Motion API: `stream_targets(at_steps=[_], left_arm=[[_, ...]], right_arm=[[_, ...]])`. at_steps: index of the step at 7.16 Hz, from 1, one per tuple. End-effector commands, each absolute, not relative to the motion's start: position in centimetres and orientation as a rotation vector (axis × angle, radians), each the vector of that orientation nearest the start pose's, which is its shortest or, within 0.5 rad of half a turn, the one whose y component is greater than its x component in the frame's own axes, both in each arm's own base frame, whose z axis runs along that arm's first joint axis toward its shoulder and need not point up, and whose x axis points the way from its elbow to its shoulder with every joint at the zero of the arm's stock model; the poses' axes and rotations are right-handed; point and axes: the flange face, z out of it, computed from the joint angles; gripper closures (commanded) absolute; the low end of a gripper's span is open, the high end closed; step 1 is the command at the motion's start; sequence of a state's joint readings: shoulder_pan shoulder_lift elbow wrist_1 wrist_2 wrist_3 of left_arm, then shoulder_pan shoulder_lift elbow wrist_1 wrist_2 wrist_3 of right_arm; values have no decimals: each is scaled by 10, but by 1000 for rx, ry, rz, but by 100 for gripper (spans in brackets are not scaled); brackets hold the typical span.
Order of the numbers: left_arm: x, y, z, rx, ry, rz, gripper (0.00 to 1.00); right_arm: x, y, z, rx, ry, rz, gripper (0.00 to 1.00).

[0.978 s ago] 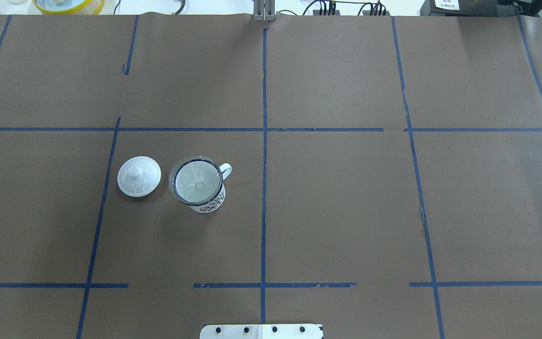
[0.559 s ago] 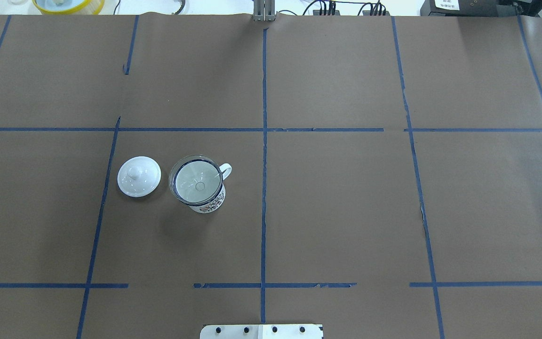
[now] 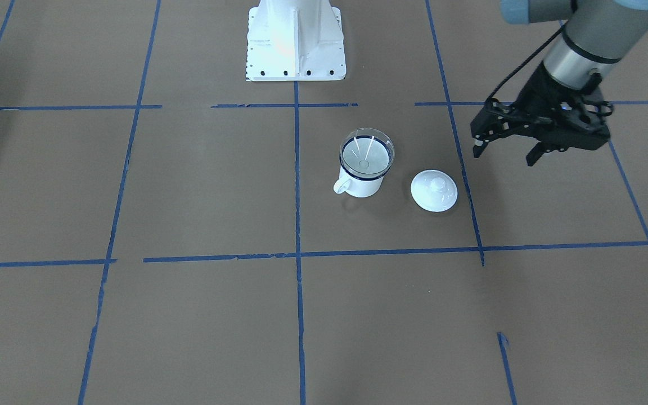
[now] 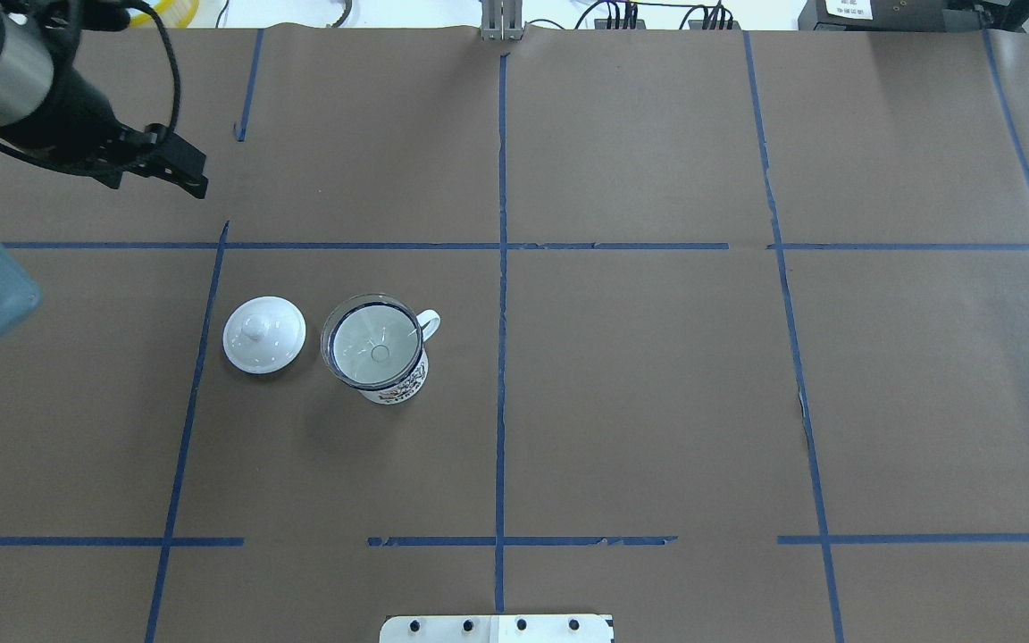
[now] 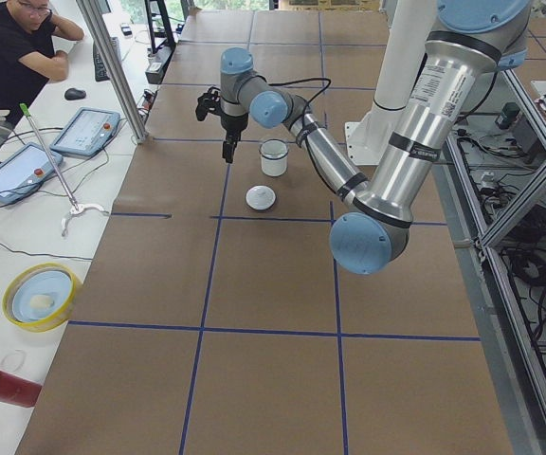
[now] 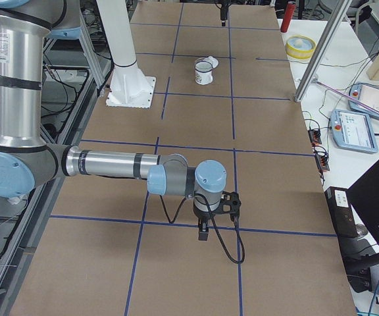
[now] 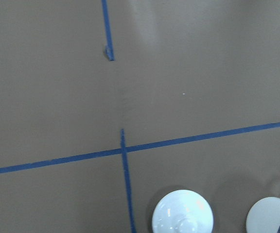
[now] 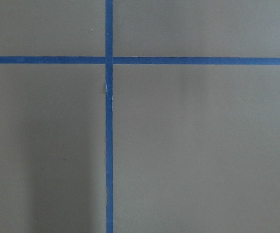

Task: Remove funnel from cup
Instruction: 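Move the left gripper down over the clear funnel in the white mug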

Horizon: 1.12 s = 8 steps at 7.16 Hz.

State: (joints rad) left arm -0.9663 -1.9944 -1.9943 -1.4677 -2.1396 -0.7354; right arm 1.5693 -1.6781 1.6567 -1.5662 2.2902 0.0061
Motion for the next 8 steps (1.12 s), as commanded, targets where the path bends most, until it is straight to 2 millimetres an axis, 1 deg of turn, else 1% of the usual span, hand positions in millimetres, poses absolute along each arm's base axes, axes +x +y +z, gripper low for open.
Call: stream_targets(at_steps=[1,2,4,6,7,8], left_arm=[[298,-498,243,228,860,122,0],[340,-477,242,204,843,117,0],[392,-442,241,167,816,48,0],[435,-416,251,141,780,42,0],[444,-414,254,130,772,50,0],[448,-411,253,129,775,58,7]], right_arm=[[67,-445,670,-19,-719,10,0],[67,-445,670,-19,-719,10,0],[67,-445,670,-19,-719,10,0],[67,-445,670,-19,-719,10,0],[67,-445,670,-19,-719,10,0],[67,-445,670,-19,-719,10,0]])
